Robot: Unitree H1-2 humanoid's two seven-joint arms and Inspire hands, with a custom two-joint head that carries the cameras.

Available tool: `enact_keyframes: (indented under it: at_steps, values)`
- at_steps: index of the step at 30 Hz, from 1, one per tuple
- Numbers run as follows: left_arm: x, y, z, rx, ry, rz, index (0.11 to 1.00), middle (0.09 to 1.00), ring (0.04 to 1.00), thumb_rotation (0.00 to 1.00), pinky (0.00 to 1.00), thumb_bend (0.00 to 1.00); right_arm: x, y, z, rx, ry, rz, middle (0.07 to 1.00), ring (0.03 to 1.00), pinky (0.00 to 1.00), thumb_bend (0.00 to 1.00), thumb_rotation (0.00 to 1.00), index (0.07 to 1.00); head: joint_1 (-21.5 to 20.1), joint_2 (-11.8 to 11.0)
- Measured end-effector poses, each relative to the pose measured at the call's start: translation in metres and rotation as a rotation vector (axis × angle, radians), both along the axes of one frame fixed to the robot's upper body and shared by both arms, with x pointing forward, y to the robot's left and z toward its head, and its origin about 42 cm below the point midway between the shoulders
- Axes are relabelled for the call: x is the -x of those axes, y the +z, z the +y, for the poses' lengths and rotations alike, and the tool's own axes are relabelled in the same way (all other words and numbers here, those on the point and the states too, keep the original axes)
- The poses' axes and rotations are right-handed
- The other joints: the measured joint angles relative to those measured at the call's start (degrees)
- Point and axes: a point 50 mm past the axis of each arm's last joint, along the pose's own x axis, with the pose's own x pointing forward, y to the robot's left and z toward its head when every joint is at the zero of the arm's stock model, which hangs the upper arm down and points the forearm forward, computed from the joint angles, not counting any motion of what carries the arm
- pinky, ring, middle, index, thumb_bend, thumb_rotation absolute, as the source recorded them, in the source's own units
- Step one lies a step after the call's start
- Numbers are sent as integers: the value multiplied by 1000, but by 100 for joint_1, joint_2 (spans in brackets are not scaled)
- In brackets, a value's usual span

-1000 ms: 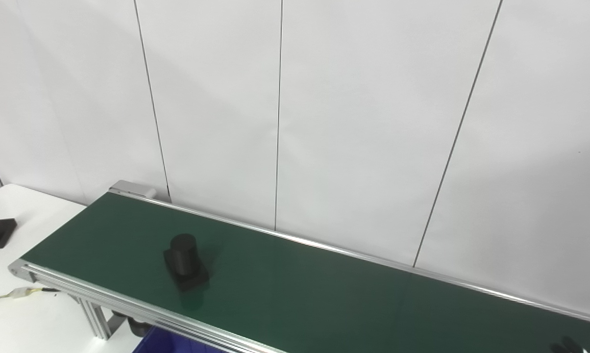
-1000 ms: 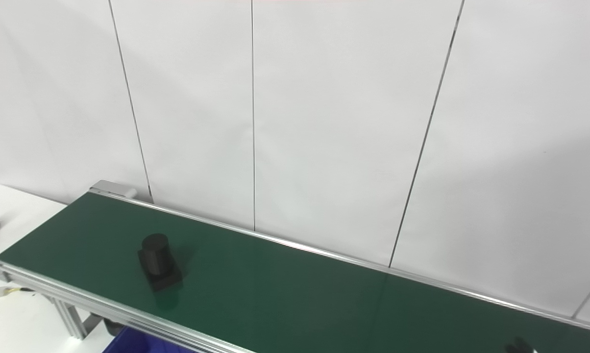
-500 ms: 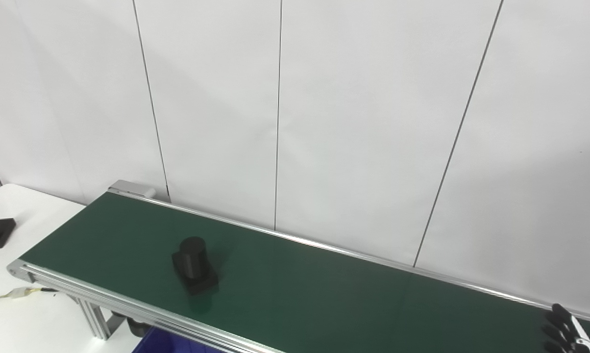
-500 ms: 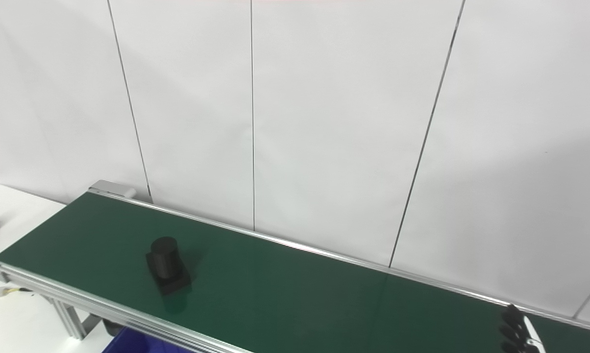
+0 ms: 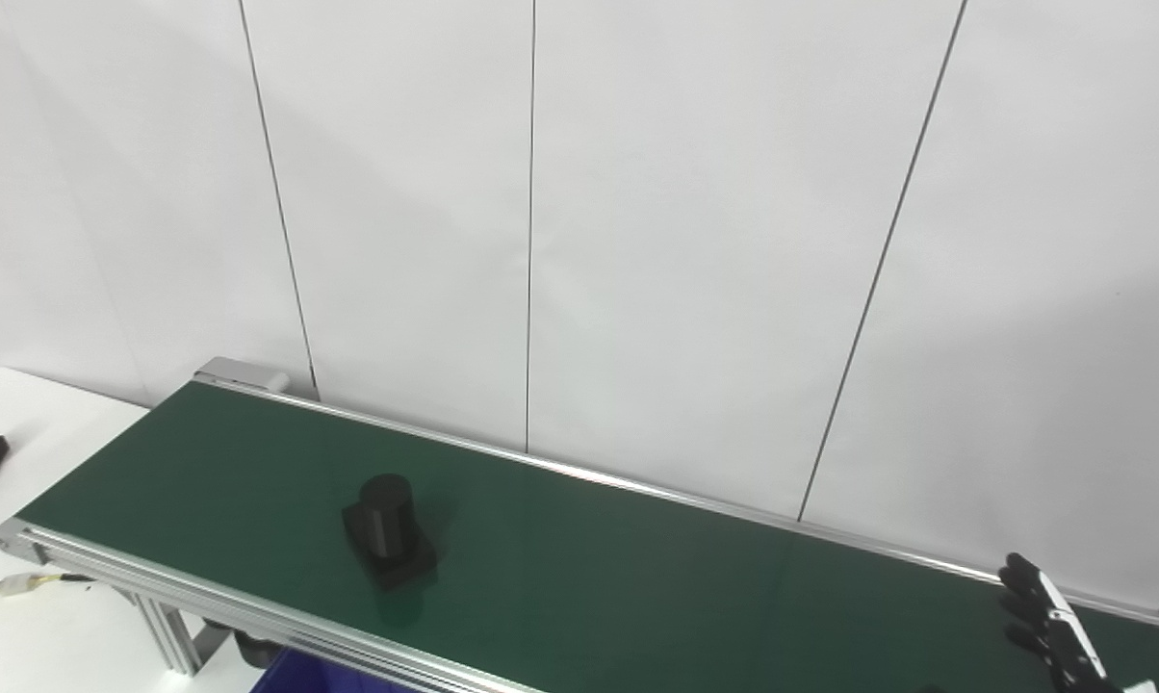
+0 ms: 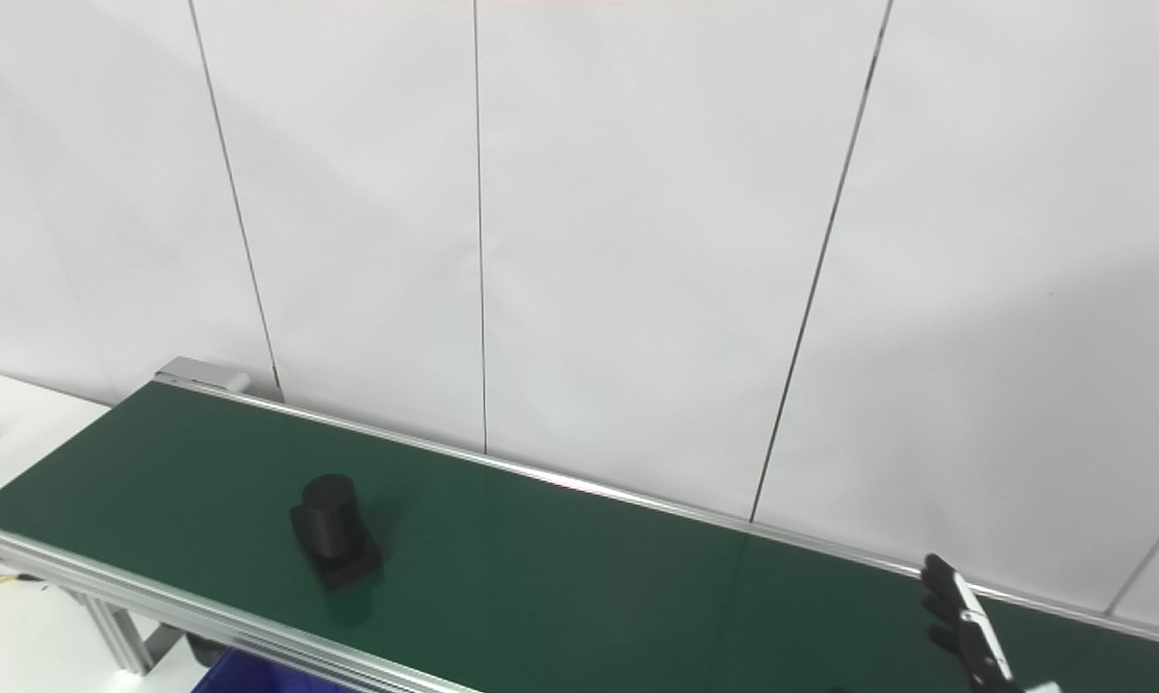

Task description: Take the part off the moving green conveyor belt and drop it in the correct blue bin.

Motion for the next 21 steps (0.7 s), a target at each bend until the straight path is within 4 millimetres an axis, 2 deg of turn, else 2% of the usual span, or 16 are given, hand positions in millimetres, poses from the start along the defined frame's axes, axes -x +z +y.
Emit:
enact_keyframes:
  at_steps: [4,11,21]
  values:
    - [0,-1,1,-2,1,2,755,784,751,87,690,999,-1,-1,4,2,-5,12,886,861,788,747,373,912,-62,18]
    - [1,-1,4,3,3,4,761,784,753,84,686,999,-2,0,9,-3,-5,13,880,854,817,772,359,906,-474,140]
    - [4,0,11,17,19,4,775,796,772,65,711,996,-11,5,16,-1,-2,1,879,837,782,773,401,902,-897,237]
